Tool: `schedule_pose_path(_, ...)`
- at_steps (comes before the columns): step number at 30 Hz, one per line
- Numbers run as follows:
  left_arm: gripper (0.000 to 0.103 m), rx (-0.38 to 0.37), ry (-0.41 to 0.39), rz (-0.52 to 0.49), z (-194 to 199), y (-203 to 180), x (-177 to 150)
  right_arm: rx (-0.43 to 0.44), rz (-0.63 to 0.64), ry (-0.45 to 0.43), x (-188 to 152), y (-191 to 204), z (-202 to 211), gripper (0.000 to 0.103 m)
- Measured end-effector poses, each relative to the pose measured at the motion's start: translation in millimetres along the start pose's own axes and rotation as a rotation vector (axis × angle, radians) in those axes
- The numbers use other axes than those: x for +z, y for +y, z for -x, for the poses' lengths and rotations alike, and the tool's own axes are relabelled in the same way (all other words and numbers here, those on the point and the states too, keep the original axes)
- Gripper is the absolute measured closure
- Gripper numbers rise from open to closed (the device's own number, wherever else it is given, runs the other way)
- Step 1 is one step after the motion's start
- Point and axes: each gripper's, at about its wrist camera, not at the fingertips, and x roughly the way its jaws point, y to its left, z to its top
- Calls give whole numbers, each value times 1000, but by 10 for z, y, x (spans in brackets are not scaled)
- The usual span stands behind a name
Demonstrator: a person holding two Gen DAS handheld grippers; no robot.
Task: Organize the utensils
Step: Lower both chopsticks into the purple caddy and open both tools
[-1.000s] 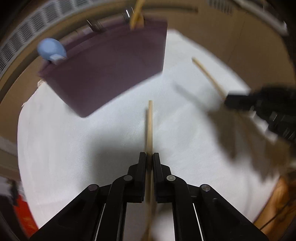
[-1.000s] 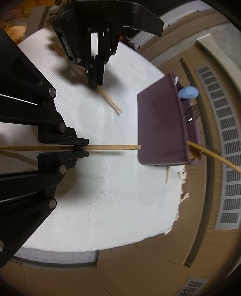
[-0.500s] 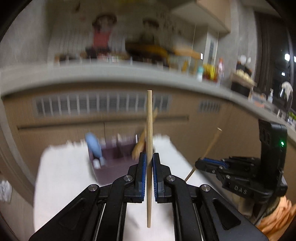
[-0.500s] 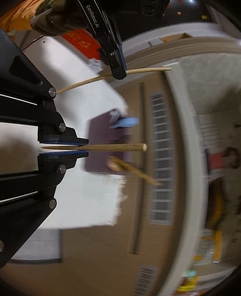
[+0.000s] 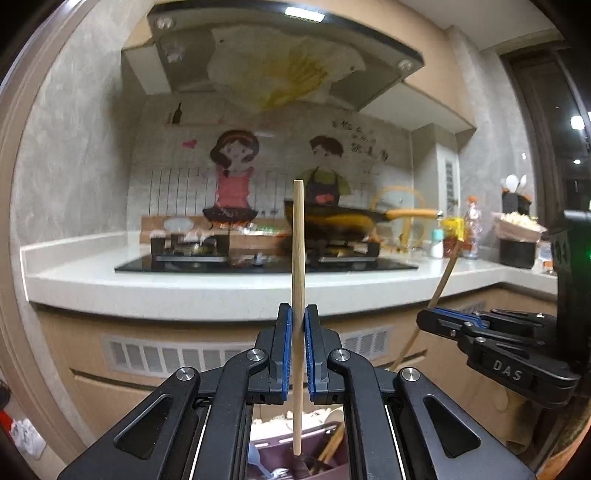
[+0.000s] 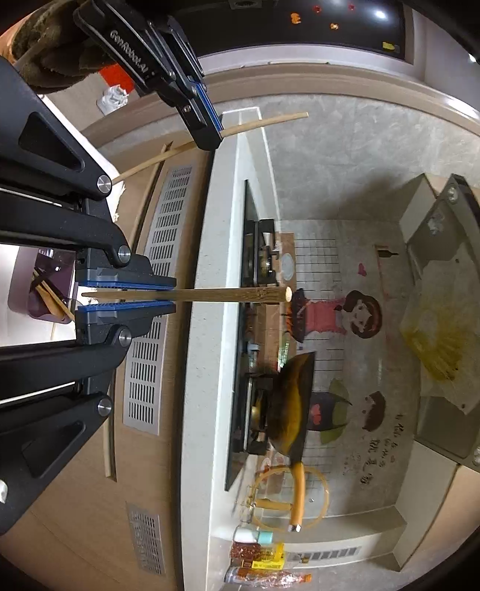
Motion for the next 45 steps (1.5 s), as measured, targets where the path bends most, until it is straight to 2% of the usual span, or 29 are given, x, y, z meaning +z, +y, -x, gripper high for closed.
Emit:
schedule_pose_path(3, 96, 6, 70, 35, -264, 110, -244, 4, 0, 59, -162, -22, -270, 97)
schedule_pose_path(9, 96, 20, 238, 113, -781, 343, -911, 25, -5, 232, -699, 8, -863, 97)
schedule_pose_path(15, 96, 32, 358, 149, -1083, 424, -1429, 66, -45, 410, -1204, 4, -1365, 96)
schedule_pose_path(19, 96, 40, 409, 161, -1201, 437, -1647, 77, -44, 473, -1429, 46, -1535, 96)
schedule_pose_path(21, 95, 65, 407, 142, -1231, 427, -1702, 83, -48, 492, -1506, 48, -1598, 96)
schedule_pose_path(31, 92, 111, 475, 136, -1337, 481, -1849, 81, -104, 561, -1776, -115, -1809, 94)
schedule_pose_path(33, 83, 131, 465, 126, -1290, 469, -1819, 91, -119, 567, -1784, -154, -1786, 81)
schedule_pose_path(34, 80, 139, 455, 127, -1261, 472, -1789, 87, -122, 551, -1753, -172, -1715, 70)
schedule_pose_path(35, 72, 145, 442, 134, -1217, 480, -1753, 87, -122, 551, -1753, -172, -1715, 55)
schedule_pose_path(36, 62, 152, 427, 143, -1168, 494, -1713, 70, -116, 531, -1727, -179, -1661, 50)
schedule_pose_path(37, 55, 159, 412, 155, -1114, 510, -1666, 54, -109, 505, -1698, -180, -1599, 45)
schedule_pose_path(38, 46, 167, 397, 166, -1060, 526, -1627, 37, -96, 472, -1659, -182, -1510, 45)
schedule_pose_path(39, 41, 177, 379, 177, -976, 540, -1578, 27, -88, 452, -1621, -178, -1439, 45)
schedule_pose_path(43, 32, 200, 344, 180, -620, 519, -1458, 13, -94, 392, -1489, -191, -1065, 32)
schedule_pose_path(44, 25, 210, 333, 172, -498, 489, -1451, -1, -89, 355, -1469, -180, -835, 29)
schedule_pose_path(45, 18, 219, 322, 164, -386, 457, -1454, -1, -89, 355, -1469, -180, -835, 27)
